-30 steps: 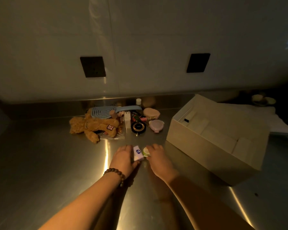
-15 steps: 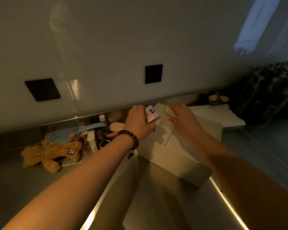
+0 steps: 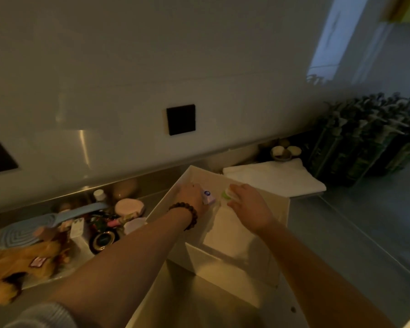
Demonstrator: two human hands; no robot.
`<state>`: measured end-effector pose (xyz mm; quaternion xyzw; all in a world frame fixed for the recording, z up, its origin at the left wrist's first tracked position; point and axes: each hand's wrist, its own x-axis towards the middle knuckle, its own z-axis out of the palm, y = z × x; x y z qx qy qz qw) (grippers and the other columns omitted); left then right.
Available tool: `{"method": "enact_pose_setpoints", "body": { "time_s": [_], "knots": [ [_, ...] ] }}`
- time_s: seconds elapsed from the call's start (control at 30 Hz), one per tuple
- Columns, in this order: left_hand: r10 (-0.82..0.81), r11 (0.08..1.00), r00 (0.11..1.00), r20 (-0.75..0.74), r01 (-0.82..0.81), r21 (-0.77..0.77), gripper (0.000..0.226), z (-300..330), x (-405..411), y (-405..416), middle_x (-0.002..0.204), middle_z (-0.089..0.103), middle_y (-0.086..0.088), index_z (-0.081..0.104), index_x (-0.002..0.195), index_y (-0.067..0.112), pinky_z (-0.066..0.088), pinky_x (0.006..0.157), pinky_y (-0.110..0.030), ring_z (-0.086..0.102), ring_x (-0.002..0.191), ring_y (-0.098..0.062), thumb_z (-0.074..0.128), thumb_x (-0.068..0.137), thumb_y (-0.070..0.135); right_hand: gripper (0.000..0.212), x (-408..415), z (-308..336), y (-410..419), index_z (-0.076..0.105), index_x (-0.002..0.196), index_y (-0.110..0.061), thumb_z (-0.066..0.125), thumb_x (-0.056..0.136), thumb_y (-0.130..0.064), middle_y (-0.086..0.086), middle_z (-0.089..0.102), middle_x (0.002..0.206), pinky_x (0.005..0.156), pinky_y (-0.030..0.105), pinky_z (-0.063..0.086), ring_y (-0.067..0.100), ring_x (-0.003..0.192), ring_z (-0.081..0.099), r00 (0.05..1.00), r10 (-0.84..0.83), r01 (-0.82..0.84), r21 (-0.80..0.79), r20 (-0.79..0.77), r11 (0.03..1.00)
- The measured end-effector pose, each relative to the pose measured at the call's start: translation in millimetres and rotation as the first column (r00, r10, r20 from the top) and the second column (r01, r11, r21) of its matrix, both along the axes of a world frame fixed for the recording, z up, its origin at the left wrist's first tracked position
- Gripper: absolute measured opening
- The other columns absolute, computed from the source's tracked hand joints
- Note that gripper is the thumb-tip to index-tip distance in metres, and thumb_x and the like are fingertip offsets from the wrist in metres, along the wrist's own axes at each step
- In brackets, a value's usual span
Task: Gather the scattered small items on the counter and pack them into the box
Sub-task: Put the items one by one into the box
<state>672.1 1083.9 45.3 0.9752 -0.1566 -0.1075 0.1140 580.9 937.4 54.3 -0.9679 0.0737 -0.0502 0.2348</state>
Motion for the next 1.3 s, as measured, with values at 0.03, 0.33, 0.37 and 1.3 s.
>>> {"method": "enact_pose_setpoints", "body": {
  "time_s": [0.03,0.33,0.37,1.3],
  "knots": [
    [0.022,1.0,1.0,-0.02,-0.021,0.017,0.054,-2,5,-4,0.123,0.055,-0.014,0.047,0.125,0.006,0.044,0.087,-0.035,0.054,0.11,-0.031,0.05,0.089,0.045,0.051,1,-4,-2,0.041,0.141,-0.017,0.055,0.093,-0.029,0.009,0.046,0.138,0.108,0.035,0.033,0.025,0.126,0.044,1.0,-0.013,0.013,0.006,-0.016,1.0],
    [0.025,0.999,0.999,-0.039,-0.026,-0.045,0.029,-25,22,-8,0.116,0.055,-0.008,0.055,0.109,0.016,0.041,0.081,-0.031,0.054,0.103,-0.025,0.046,0.089,0.035,0.052,-2,-36,-7,0.047,0.139,-0.014,0.06,0.091,-0.029,0.009,0.049,0.135,0.108,0.034,0.034,0.024,0.122,0.047,0.999,-0.025,0.023,0.063,0.023,0.998],
    [0.013,0.998,0.999,-0.045,-0.015,-0.058,0.029,-26,22,-8,0.114,0.056,-0.007,0.056,0.109,0.017,0.041,0.079,-0.031,0.054,0.102,-0.025,0.046,0.089,0.036,0.052,-1,-37,-6,0.048,0.137,-0.013,0.062,0.089,-0.027,0.01,0.05,0.133,0.106,0.034,0.036,0.024,0.119,0.049,0.999,-0.013,0.011,0.062,0.037,0.998],
    [-0.147,0.968,0.989,0.009,0.146,-0.203,0.026,-40,23,10,0.111,0.062,-0.013,0.058,0.115,0.015,0.047,0.088,-0.039,0.058,0.101,-0.029,0.043,0.095,0.022,0.053,-5,-31,-7,0.044,0.14,-0.012,0.058,0.092,-0.028,0.009,0.051,0.131,0.103,0.035,0.037,0.024,0.116,0.05,1.0,0.024,-0.024,0.068,0.005,0.997]
  ]
}}
